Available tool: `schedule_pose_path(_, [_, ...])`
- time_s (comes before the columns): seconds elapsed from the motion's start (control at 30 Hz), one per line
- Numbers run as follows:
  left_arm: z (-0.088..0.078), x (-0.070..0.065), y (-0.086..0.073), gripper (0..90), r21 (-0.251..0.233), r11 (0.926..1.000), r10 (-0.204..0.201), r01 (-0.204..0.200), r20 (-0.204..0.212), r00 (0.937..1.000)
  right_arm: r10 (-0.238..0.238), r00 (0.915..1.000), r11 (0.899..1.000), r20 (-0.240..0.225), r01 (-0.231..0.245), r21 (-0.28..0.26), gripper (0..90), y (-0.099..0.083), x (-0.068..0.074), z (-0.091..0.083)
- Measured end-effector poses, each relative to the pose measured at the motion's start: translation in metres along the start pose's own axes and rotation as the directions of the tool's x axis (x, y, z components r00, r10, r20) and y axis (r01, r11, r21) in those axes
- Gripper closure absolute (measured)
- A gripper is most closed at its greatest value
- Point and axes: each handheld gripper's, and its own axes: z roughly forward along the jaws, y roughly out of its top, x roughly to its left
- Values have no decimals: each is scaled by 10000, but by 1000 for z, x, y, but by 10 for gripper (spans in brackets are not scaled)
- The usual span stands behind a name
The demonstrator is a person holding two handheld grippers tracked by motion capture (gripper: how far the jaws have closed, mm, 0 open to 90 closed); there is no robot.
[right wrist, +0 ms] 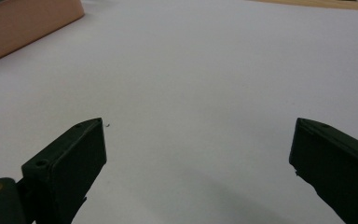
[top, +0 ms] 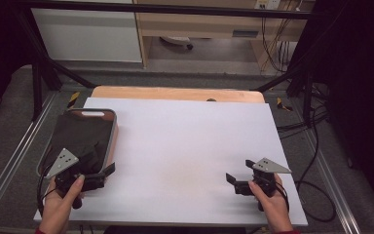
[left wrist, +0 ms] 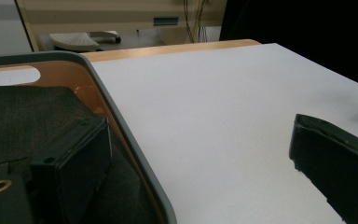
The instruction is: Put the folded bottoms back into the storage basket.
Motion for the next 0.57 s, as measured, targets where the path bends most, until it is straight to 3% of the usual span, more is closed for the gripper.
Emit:
schedule_pose_path(0.13, [-3,-6,-2,59,7,9999,173,-173,126,9998,32,9999,10000,-120,-32,-22,41,-2,2,7])
schedule_pose_path(0.33, [0,-19,-8,59,159,9993,320,-329,523,9981,-359,9993,9993,-105,360,102,40,-2,8,20])
schedule_pose_path(0.5, [15,-41,-12,62,458,9966,630,-680,1023,9928,-414,9989,9984,-200,421,365,33,-3,11,26])
schedule_pose_path(0.57, [29,-54,-17,61,828,9918,856,-970,1320,9876,-327,9994,9987,72,324,392,33,-3,8,22])
